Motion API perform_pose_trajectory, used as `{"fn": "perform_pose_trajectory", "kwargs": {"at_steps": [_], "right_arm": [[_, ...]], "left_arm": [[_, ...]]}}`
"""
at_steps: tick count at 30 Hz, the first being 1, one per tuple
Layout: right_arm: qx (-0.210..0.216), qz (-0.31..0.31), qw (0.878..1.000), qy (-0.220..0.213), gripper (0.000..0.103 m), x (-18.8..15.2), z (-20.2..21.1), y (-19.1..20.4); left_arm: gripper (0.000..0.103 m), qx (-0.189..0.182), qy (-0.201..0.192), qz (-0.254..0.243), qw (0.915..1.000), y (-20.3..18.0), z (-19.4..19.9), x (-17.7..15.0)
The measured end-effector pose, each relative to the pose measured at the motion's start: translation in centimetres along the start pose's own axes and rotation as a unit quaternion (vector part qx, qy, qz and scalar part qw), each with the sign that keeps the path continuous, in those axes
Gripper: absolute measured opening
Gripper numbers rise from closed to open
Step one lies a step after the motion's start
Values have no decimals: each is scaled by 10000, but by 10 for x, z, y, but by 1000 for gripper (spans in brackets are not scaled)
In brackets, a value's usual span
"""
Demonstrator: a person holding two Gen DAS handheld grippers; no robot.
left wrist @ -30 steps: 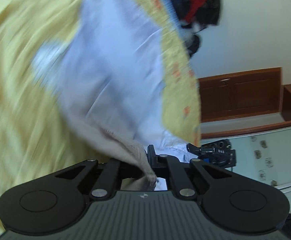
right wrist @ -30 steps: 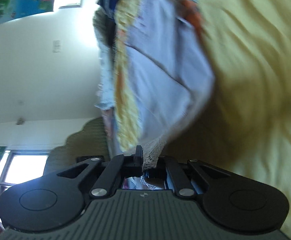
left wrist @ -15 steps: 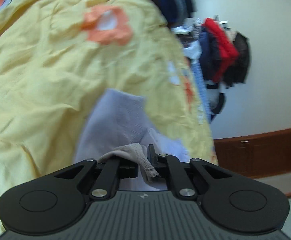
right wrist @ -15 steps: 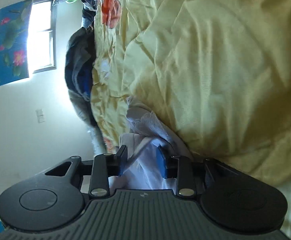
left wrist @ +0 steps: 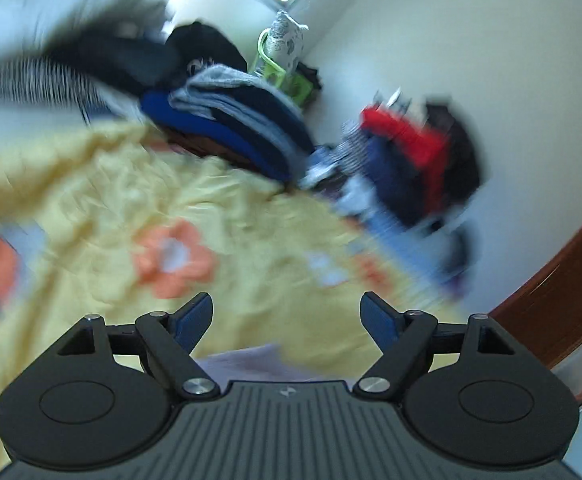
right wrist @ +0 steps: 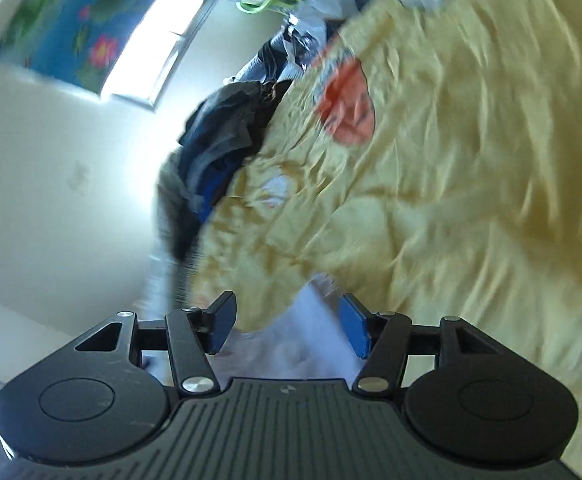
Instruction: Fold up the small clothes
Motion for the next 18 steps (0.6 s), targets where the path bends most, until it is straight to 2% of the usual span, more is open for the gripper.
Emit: {"fn": "perform_pose_trajectory", "kwargs": {"at_steps": [1, 3, 7, 10, 11, 14, 18], "right_arm": [[-203, 318, 9993, 16, 56, 0, -4, 3], [-269, 636, 9974, 185, 53, -1, -20, 8], [-478, 1075, 9922, 424, 47, -5, -38, 10], [-468, 1221, 9899, 541, 10, -7, -47, 17], [-394, 1149, 9908, 595, 10, -8, -46, 17], [-573, 1234, 9884, 670, 10, -11, -49, 14], [-524, 1157, 9893, 720, 11, -16, -50, 11]], "left_arm": [[81, 273, -14, -465, 9985, -5, -4, -12], [79, 611, 28, -1061, 9925, -11, -10, -35], [79, 900, -58, -1058, 9903, -2, -15, -52], [79, 930, 3, -931, 9913, 3, -30, -50], [78, 905, 67, -871, 9921, 5, -33, -51], [44, 1003, 474, -652, 9917, 15, -51, -53], [44, 991, 480, -663, 9917, 16, -50, -57]]}}
Point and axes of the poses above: each gripper's, at about its wrist camera, not at the fingertips, and z roughly against the way its jaws point, y to its left, x to its top, the point moved 7 cm from there along -z, roughly the way its jaws point, and after that the axes turned 5 degrees about x, right-handed, at the moved point
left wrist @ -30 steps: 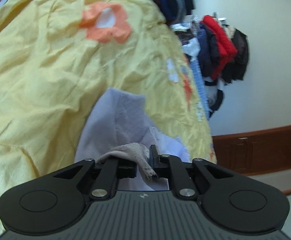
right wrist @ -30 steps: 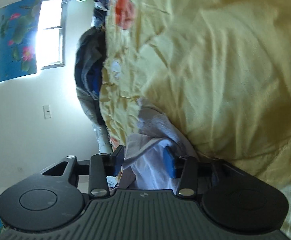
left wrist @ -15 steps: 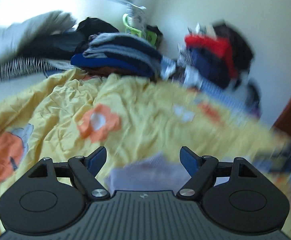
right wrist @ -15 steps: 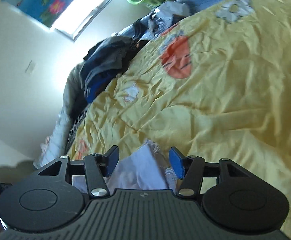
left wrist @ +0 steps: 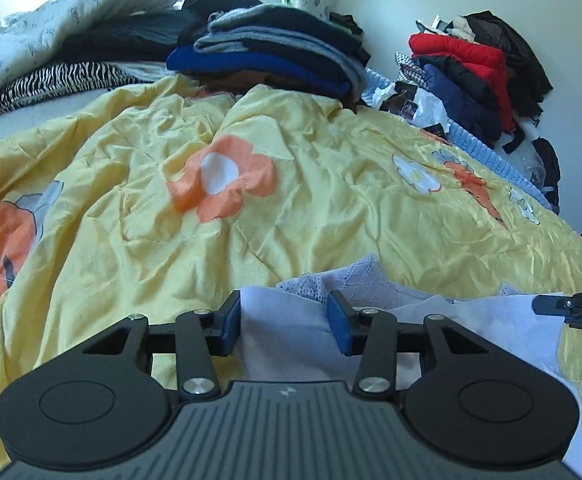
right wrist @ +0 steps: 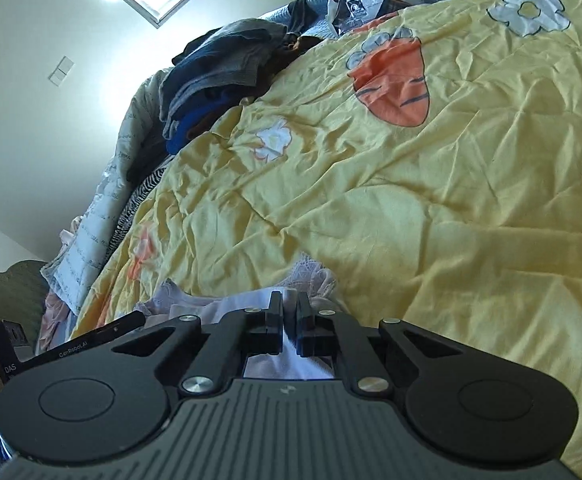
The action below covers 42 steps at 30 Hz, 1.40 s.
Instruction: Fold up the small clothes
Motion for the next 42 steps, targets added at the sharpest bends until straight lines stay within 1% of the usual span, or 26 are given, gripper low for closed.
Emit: {"fn": "perform_pose_trajectory", "kwargs": {"at_steps": [2, 5, 7, 8, 10, 12, 14, 15, 17, 19, 21, 22, 24, 25, 27, 28, 29, 30, 32, 33, 35, 36, 37, 38, 40, 42], "right_arm": [[-47, 0, 10000, 32, 15, -1, -2, -1], [-40, -74, 10000, -9, 12, 0, -3, -4], [-3, -116, 9999, -30, 8, -1, -2, -4], [34, -127, 9999, -75, 8, 0, 0, -3], [162, -190, 9994, -245, 7, 2, 9, 0], [270, -217, 9983, -459, 7, 5, 20, 2], [245, -373, 9974, -570, 7, 7, 26, -7], [143, -464, 9974, -533, 7, 5, 23, -16], [-64, -657, 9972, -357, 6, -3, 11, -35], [-18, -767, 9962, -411, 6, -10, 5, -39], [-81, -689, 9962, -523, 6, -11, 4, -35], [-136, -676, 9961, -543, 16, -11, 4, -35], [-194, -838, 9944, -609, 17, -10, 10, -35], [-122, -977, 9925, -725, 18, -8, 18, -34], [95, -1029, 9891, -1053, 30, -6, 38, -23], [301, -964, 9884, -1136, 36, -6, 45, -12], [466, -887, 9889, -1094, 36, -8, 47, -2], [592, -819, 9899, -991, 36, -12, 44, 9], [800, -689, 9926, -602, 37, -23, 26, 28], [733, -601, 9946, -426, 37, -29, 14, 32], [295, -444, 9985, -118, 39, -37, -10, 29], [-11, -419, 9991, -43, 32, -40, -18, 20], [-59, -468, 9988, -107, 17, -40, -21, 12], [-44, -656, 9977, -189, 9, -39, -19, 3], [57, -1129, 9931, -303, 2, -35, -13, -17], [214, -1279, 9910, -341, 2, -36, -12, -26]], "left_arm": [[44, 45, -41, -206, 9998, -4, 3, -2], [43, 99, -58, -300, 9995, -5, 5, -3], [15, 56, -54, -240, 9997, -4, 6, -1], [5, 40, -85, -181, 9998, -3, 8, 1], [5, 10, -255, -126, 9996, -3, 16, 5], [5, -29, -479, -256, 9985, -9, 26, 10], [5, -73, -670, -413, 9969, -14, 30, 12], [5, -4, -630, -497, 9968, -15, 25, 12], [5, 173, -356, -539, 9978, -13, 6, 7], [5, 316, -158, -643, 9973, -12, -9, 0], [10, 420, -309, -674, 9964, -14, -5, 1], [12, 442, -308, -706, 9960, -15, -1, 2], [28, 455, -410, -778, 9951, -15, 12, 3], [31, 475, -562, -819, 9939, -14, 23, 4], [45, 522, -958, -889, 9901, -15, 48, 4], [50, 437, -1119, -834, 9892, -17, 59, 4], [60, 237, -1276, -717, 9889, -22, 70, 2], [63, 33, -1359, -656, 9885, -30, 75, -3], [63, -164, -1230, -850, 9886, -52, 73, -16], [63, -156, -1058, -1001, 9892, -63, 65, -26], [63, -157, -718, -1115, 9910, -76, 48, -42], [63, -100, -512, -1111, 9924, -78, 38, -49], [63, -2, -364, -1158, 9926, -78, 31, -55], [63, 94, -346, -1290, 9910, -78, 26, -61], [63, 107, -547, -1463, 9877, -79, 24, -68], [64, 155, -604, -1544, 9860, -82, 22, -70]]}}
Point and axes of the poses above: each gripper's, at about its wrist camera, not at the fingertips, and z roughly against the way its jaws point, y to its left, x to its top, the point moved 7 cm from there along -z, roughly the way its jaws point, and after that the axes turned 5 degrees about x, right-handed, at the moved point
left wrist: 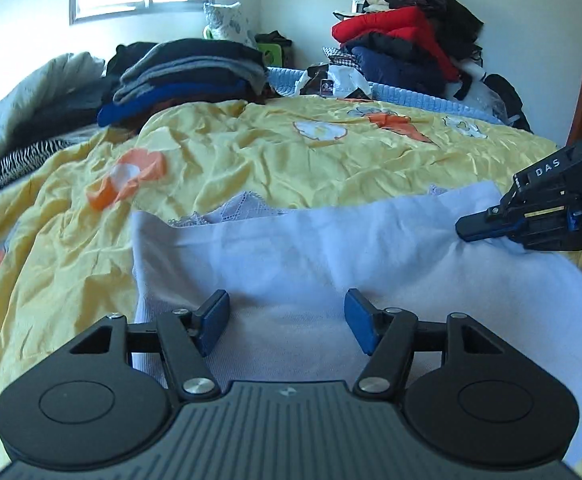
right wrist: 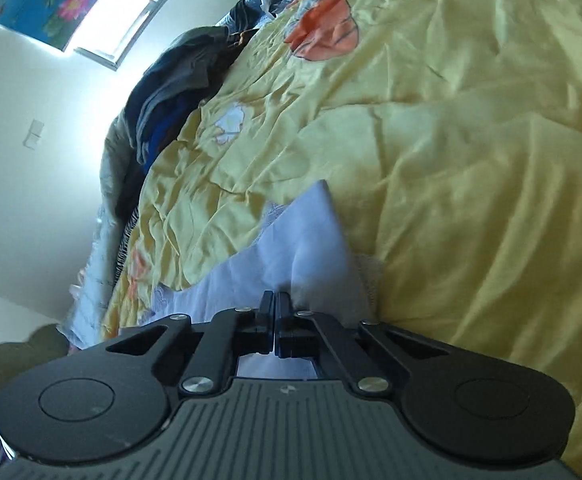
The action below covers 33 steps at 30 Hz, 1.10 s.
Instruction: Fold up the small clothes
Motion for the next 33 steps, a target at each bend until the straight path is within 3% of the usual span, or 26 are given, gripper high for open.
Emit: {"fn": "perform_pose_trajectory", "kwargs": {"at_steps": [2, 3, 5, 8, 11, 15, 18, 20, 21, 22, 24, 25, 26, 28, 29, 32, 33], "right_arm": [[-88, -54, 9999, -21, 3, -4, 3, 2], [-186, -81, 9998, -42, 9, -7, 8, 7], [-55, 131, 9998, -108, 37, -17, 25, 27], [270, 668, 9973, -152, 54, -49, 58, 54], [392, 751, 9964, 105, 54, -89, 79, 55], [46, 936, 9950, 333, 52, -128, 80, 39], [165, 977, 9949, 188, 37, -129, 82, 29], [20, 735, 9971, 195, 13, -122, 81, 18], [-51, 608, 9978, 240, 11, -121, 82, 13], [-71, 446, 9986, 268, 11, -120, 84, 11], [122, 57, 9997, 190, 33, -119, 98, 13], [304, -79, 9995, 69, 50, -117, 108, 13], [476, -211, 9986, -80, 62, -114, 119, 12], [648, -541, 9962, -225, 64, -105, 136, -1], [609, -700, 9954, -219, 63, -100, 141, -10], [352, -972, 9946, -50, 65, -89, 139, -32], [383, -1015, 9941, 27, 65, -88, 136, -33]], "left_arm": [[64, 42, 30, -49, 10000, -2, 0, 1], [64, 75, 63, -48, 9999, -2, 4, 2], [64, 143, 66, 18, 9999, 2, 23, 3], [66, -198, -239, 138, 9994, -2, 70, -4], [69, -314, -195, 169, 9992, -12, 96, -26], [69, -291, 125, 81, 9995, -26, 98, -61], [71, -249, -54, 83, 9996, -26, 91, -67], [72, -250, 13, 183, 9995, -24, 87, -63], [73, -244, 50, 156, 9996, -25, 87, -62], [73, -252, 122, 180, 9994, -24, 89, -60], [71, -360, 222, 553, 9976, -16, 101, -55], [71, -516, 174, 835, 9950, -8, 110, -52], [71, -665, 136, 1132, 9912, 1, 117, -51], [75, -936, 227, 1853, 9780, 27, 124, -55], [75, -1067, 395, 2289, 9668, 42, 120, -60], [75, -1240, 883, 3649, 9185, 88, 100, -78], [76, -1496, 888, 3967, 9013, 96, 96, -79]]}}
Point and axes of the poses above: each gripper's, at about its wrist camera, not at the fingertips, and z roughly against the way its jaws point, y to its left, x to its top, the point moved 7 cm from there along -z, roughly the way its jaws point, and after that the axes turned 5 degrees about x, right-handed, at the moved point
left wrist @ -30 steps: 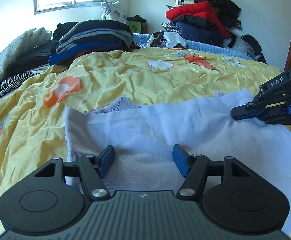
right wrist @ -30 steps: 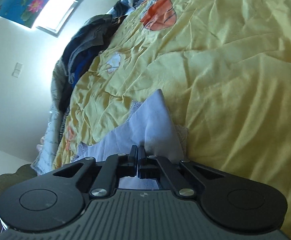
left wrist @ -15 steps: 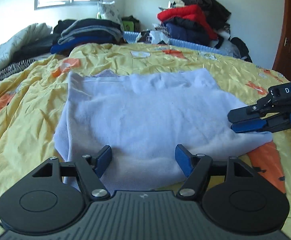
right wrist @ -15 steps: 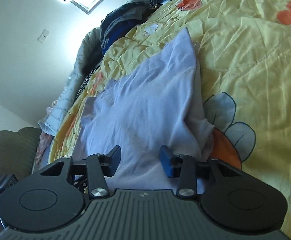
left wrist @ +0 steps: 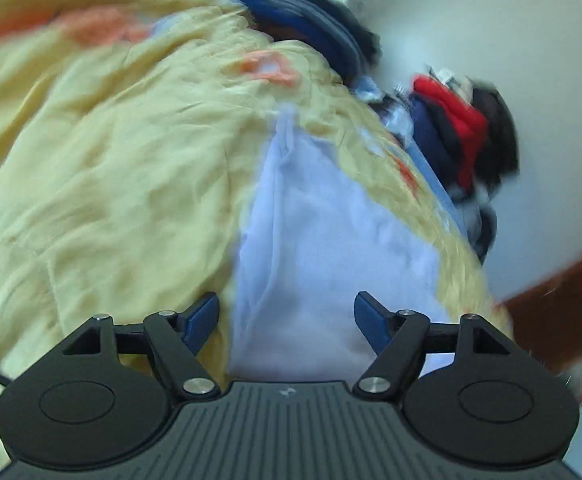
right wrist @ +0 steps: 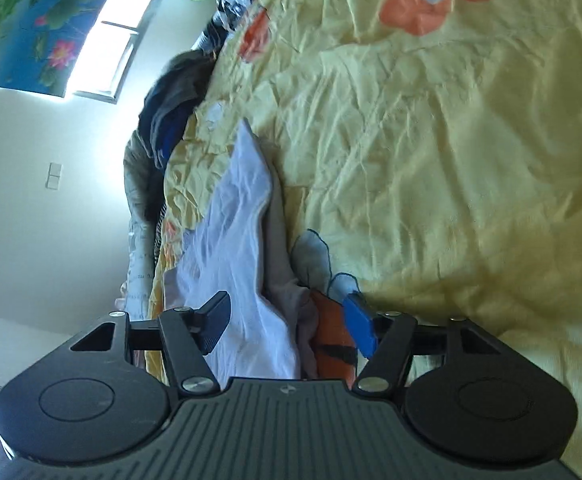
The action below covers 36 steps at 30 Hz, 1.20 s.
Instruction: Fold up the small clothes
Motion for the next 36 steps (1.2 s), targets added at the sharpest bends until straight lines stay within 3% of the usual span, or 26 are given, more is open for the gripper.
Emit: {"fn": "perform_pose_trajectory", "kwargs": {"at_steps": [3, 8, 15, 18, 19, 23, 24, 25, 26, 27, 28, 33, 36], "right_arm": [[-100, 195, 9994, 251, 74, 2, -14, 9], [-136, 540, 9971, 518, 91, -1, -42, 32], [-7, 768, 9927, 934, 88, -14, -59, 46], [11, 695, 9934, 915, 81, -13, -54, 40], [15, 630, 9941, 883, 73, -12, -52, 37], [-109, 443, 9954, 840, 33, -10, -50, 18], [-122, 433, 9954, 848, 28, -11, -51, 14], [-108, 422, 9954, 851, 24, -12, -51, 11], [-40, 363, 9959, 822, 22, -13, -51, 8], [-6, 313, 9963, 799, 21, -12, -51, 7], [19, 289, 9966, 772, 14, -12, -51, 7], [-115, 459, 9967, 657, 17, -14, -48, 23], [98, 530, 9968, 582, 17, -17, -35, 39]], "left_arm": [[78, -249, 266, 493, 9981, 6, -7, 10], [81, -383, 475, 519, 9968, -3, -25, 16], [82, -519, 725, 634, 9940, -9, -38, 20], [80, -419, 775, 291, 9957, -14, -37, 15], [78, -331, 765, 151, 9964, -16, -36, 13], [49, 138, 642, -291, 9974, -20, -34, 9], [33, 267, 624, -352, 9971, -19, -35, 8], [26, 394, 614, -404, 9965, -17, -36, 8], [14, 485, 599, -452, 9960, -16, -38, 8], [11, 543, 592, -501, 9955, -15, -39, 8], [11, 543, 605, -523, 9953, -15, -39, 8], [8, 648, 859, -469, 9931, -19, -37, 15], [7, 502, 913, -328, 9940, -24, -26, 18]]}}
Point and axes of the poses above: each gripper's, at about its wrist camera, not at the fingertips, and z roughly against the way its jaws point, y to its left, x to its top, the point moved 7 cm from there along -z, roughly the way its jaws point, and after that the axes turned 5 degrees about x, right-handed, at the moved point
